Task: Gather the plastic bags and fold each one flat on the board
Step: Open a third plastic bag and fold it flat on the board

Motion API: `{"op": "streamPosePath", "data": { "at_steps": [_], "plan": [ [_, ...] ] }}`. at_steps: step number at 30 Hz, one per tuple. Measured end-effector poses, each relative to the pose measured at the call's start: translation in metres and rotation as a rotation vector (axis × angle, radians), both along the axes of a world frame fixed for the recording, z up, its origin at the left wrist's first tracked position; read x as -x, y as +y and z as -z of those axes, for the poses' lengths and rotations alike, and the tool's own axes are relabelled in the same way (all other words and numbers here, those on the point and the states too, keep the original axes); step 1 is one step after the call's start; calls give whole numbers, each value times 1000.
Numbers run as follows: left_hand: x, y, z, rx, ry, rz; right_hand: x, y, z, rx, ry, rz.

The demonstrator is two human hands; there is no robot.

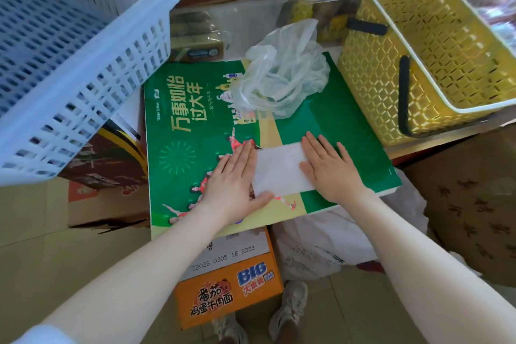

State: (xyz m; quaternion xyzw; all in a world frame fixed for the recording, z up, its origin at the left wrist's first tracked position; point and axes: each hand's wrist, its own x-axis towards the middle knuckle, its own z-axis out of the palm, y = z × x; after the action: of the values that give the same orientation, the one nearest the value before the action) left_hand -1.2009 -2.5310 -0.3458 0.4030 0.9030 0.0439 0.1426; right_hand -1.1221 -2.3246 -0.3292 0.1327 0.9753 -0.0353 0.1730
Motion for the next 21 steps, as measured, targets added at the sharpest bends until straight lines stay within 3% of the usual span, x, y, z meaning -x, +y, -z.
{"op": "streamPosePath", "data": {
  "at_steps": [6, 12, 15, 17, 21],
  "plan": [
    [-1, 5, -2, -104, -73, -112, 32, 4, -31, 121, -80, -206],
    [-9, 19, -22, -116, -152, -232, 44, -7, -44, 140, -169, -18],
    [-14, 33, -42, -262, -211, -348, 36, -2, -45, 219, -276, -4],
    [-12, 48, -58, -376, -169, -379, 24, 13, -47, 319, -206, 32],
    [4, 86, -80, -531, -98, -369, 2, 57, -104, 611, 312, 240]
  ]
}}
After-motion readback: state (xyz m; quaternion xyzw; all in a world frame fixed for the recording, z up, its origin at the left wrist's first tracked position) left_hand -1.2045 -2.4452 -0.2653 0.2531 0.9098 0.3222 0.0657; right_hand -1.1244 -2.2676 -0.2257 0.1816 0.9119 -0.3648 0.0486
